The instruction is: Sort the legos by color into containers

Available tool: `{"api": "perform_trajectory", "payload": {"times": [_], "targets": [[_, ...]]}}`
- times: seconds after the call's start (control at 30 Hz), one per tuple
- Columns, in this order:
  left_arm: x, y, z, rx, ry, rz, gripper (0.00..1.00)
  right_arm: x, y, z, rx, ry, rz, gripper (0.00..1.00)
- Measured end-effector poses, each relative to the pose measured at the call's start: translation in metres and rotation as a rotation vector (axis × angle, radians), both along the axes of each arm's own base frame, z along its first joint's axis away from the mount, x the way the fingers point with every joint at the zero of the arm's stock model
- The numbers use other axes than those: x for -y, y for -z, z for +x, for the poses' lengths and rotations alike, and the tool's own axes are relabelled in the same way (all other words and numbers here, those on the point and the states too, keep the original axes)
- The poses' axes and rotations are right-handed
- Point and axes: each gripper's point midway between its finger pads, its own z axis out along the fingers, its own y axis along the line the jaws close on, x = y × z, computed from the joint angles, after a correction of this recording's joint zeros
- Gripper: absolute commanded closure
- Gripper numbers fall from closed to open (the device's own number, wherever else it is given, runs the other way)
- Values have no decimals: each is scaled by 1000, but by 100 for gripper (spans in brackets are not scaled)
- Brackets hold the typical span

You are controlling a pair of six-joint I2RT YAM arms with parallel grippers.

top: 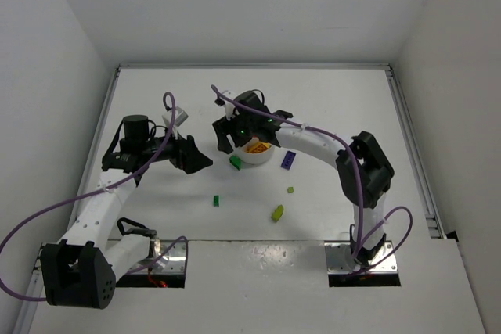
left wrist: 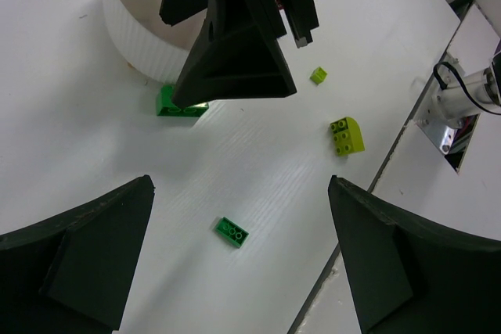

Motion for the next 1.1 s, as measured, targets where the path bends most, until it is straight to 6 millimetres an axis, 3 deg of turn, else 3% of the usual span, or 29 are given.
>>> {"api": "perform_trajectory", "payload": {"times": [0.43,0.67,0.8,1.1], "targets": [[0,0,0,0,0,0,0,11,17,-19,-64,-63,-61,27],[0,0,0,0,0,0,0,32,32,-36,-97,-79,-124,26],[0,0,0,0,0,0,0,41,25,-42,-89,-84,-129,26],[0,0,0,0,1,-1,0,53,-12,-41,-4,-79,-106,25]]}}
